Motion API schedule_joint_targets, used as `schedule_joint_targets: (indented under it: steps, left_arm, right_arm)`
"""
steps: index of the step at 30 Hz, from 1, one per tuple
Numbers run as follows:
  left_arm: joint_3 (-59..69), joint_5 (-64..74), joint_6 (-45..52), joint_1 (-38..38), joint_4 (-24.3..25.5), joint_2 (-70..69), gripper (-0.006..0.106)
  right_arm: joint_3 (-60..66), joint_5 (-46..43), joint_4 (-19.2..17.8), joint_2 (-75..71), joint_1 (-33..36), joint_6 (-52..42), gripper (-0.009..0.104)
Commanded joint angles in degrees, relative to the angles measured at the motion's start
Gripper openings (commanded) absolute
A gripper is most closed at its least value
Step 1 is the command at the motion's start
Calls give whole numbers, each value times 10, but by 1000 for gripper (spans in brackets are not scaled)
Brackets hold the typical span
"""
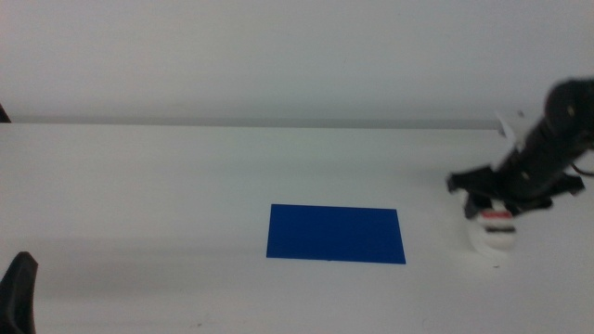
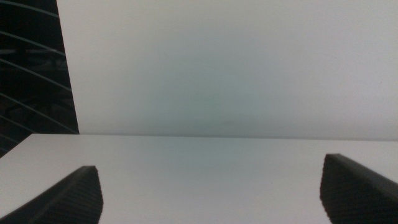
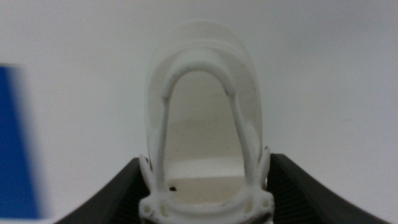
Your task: Use one arm to grab the shoe from the table and place it on the mat.
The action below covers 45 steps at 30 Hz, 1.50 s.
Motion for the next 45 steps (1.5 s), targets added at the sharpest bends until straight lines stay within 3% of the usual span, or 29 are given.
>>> schedule_joint_targets:
  steps: [1, 8, 14, 29, 35, 45]
  left_arm:
    - [24, -10, -3, 2, -1, -23, 94]
    - [24, -10, -3, 2, -1, -23, 94]
    - [24, -10, -3, 2, -1, -23, 94]
    - [24, -10, -3, 2, -1, -23, 94]
    - [24, -10, -3, 2, -1, -23, 94]
    - [24, -10, -3, 2, -1, -23, 94]
  right_arm:
    - [-37, 53, -11, -10, 45, 55, -2]
    - [-138, 109, -23, 47, 192, 188, -2]
    - [-175, 118, -18, 99, 269, 281, -2]
    - [-175, 119, -43, 104, 277, 321, -2]
    - [-175, 119, -10, 104, 277, 323, -2]
    - [-175, 83, -7, 104, 277, 401, -2]
